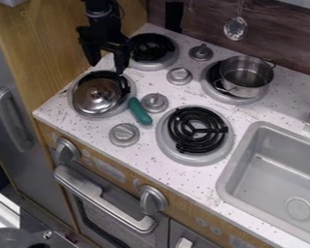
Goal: Put the green object on the lower right burner
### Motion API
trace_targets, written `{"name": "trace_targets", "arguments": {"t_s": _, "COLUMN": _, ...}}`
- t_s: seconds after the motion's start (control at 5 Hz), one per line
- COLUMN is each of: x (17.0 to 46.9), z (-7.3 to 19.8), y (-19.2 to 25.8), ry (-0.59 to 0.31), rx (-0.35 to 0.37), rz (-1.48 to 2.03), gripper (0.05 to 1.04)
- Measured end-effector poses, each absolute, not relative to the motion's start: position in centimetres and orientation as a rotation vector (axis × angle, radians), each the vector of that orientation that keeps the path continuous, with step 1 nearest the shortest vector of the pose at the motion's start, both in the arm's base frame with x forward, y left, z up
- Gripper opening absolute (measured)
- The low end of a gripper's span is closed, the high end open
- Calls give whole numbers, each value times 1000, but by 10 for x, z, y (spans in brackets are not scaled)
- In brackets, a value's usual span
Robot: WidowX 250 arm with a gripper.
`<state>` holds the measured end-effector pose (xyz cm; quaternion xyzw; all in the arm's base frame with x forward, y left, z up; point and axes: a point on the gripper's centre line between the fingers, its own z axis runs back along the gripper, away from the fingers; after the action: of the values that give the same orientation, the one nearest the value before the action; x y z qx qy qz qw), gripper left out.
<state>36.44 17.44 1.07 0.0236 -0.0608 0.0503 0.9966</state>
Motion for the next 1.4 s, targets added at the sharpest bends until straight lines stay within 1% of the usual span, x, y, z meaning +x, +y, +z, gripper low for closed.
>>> {"name": "trace_targets", "arguments": {"t_s": 0.2, "x": 360, "z": -5, "y": 171, "ry": -83, "rx": 28, "rz": 104, "gripper": 1000}}
{"name": "trace_targets", "arguments": {"t_s": 0.4, "x": 354, "z": -18, "y": 153, "ry": -41, "rx": -12, "rz": 126, "gripper": 1000}}
{"name": "trace_targets", "arguments": {"t_s": 0.6, "x": 355, "z": -27, "y": 122, "ry": -31, "rx": -44, "rz": 119, "gripper": 1000}}
{"name": "trace_targets", "arguments": {"t_s": 0.8, "x": 359, "z": -29, "y": 104, "ry": -27, "rx": -27, "rz": 159, "gripper": 1000}}
{"name": "trace_targets", "arguments": {"t_s": 1.0, "x": 366, "z": -43, "y": 96, "ry": 2, "rx": 2, "rz": 242, "gripper": 1000}}
{"name": "trace_targets", "arguments": {"t_s": 1.4, "x": 370, "z": -75, "y": 109, "ry": 95, "rx": 72, "rz": 345, "gripper": 1000}}
